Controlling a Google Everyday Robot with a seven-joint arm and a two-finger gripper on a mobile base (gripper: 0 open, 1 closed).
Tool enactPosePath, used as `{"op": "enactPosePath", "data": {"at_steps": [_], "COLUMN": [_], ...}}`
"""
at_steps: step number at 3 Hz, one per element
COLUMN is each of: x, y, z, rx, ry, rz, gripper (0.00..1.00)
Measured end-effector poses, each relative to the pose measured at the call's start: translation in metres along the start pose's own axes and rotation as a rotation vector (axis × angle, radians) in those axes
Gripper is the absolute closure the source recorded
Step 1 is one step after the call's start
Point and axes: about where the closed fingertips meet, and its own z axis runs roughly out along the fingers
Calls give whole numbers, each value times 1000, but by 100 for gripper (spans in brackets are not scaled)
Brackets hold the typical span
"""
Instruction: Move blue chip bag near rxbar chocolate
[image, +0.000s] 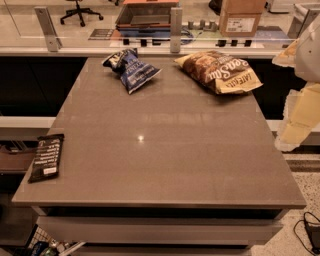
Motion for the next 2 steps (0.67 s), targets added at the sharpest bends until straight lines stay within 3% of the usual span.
{"op": "enactPosePath", "data": {"at_steps": [2], "x": [-28], "y": [-26], "z": [10], "rx": [39], "ry": [-14], "rz": [35], "gripper": [0]}}
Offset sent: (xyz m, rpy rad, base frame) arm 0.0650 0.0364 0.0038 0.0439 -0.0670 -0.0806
